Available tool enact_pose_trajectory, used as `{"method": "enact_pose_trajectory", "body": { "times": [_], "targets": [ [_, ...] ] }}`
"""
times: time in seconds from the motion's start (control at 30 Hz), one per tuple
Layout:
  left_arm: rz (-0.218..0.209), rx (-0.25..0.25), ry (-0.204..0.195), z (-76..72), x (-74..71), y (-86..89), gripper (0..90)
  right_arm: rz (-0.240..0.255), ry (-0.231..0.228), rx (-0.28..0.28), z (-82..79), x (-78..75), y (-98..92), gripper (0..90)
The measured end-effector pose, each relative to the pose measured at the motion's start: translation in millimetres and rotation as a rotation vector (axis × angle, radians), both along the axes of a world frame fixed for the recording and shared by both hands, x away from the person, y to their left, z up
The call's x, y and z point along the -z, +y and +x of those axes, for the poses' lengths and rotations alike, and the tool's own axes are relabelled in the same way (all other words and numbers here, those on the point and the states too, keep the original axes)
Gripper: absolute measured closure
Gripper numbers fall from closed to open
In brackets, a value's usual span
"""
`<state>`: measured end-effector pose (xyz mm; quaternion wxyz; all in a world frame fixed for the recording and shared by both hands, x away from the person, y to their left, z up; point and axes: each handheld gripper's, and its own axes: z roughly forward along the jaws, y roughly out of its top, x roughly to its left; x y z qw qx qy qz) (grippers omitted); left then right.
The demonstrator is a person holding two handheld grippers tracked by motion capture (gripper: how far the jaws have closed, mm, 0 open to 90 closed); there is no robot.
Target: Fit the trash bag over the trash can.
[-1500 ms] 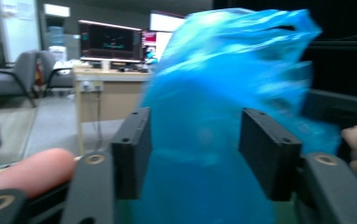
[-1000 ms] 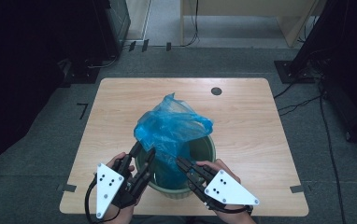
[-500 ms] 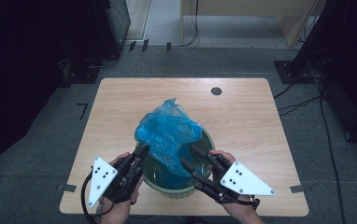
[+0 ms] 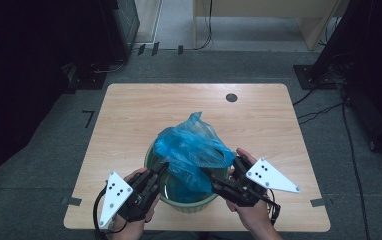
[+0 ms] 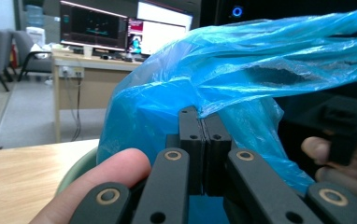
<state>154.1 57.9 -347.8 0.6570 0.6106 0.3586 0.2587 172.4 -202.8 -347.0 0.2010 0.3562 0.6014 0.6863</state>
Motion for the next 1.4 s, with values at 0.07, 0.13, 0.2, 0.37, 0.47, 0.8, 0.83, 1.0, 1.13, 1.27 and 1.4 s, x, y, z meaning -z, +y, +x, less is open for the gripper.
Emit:
{"method": "enact_pose_trajectory", "body": {
  "times": [0.07,0.13,0.2,0.37,0.47,0.8,0.83,1.0,1.13,1.27,1.4],
  "targets": [
    [0.003,0.007,-0.001,-0.9,0.0,-1.2,89.0,0.022,0.043,-0.035,3.0,2.2,1.9,46.1],
    [0.002,0.008,-0.004,-1.7,-0.4,-1.4,89.0,0.034,0.067,-0.049,4.2,4.1,3.4,64.2],
    [-0.002,0.006,-0.004,-2.0,-1.9,0.2,89.0,0.029,0.051,-0.016,2.4,4.7,3.8,77.9],
    [-0.022,0.000,-0.004,-2.8,-8.6,9.3,89.1,0.003,-0.016,0.071,-5.5,-3.5,-3.5,90.0],
    [-0.036,0.000,-0.005,-6.0,-14.5,15.2,89.0,0.019,-0.041,0.086,-11.7,-11.3,-10.8,90.0],
    [-0.018,0.023,-0.017,-35.6,-23.5,34.9,88.5,-0.056,-0.151,0.111,-49.8,-32.9,-21.8,90.0],
    [-0.009,0.020,-0.012,-38.2,-21.1,38.2,88.5,-0.078,-0.162,0.120,-54.5,-32.1,-23.3,90.0],
    [-0.010,0.032,0.054,-42.6,-4.4,50.2,88.1,-0.124,-0.149,0.141,-64.9,-24.1,-34.3,90.0],
    [0.013,0.053,0.096,-46.6,11.1,49.9,87.8,-0.168,-0.122,0.145,-69.5,-11.0,-39.4,90.0],
    [0.037,0.076,0.102,-54.8,24.3,49.1,86.7,-0.197,-0.099,0.148,-73.7,2.1,-41.2,90.0],
    [0.042,0.088,0.127,-57.1,39.5,48.8,85.9,-0.206,-0.066,0.145,-73.0,15.9,-41.8,90.0]
  ]
}}
